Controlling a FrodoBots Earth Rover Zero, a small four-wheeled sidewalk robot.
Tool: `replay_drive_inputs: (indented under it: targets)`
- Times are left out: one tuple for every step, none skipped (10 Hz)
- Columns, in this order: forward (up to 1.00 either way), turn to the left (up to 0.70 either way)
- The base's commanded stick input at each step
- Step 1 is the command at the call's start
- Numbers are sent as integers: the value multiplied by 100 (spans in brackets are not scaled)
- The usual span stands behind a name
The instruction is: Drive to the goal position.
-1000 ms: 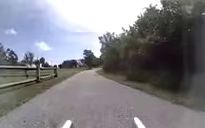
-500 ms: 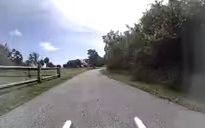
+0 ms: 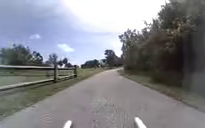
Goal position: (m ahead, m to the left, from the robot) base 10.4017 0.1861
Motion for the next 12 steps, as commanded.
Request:
replay_drive_inputs:
  targets:
    - [50, 0]
    - [50, 0]
    - [50, 0]
    - [50, 0]
    - [50, 0]
    - [50, 0]
    - [50, 0]
    - [50, 0]
    - [50, 0]
    - [50, 0]
    - [50, 0]
    - [50, 0]
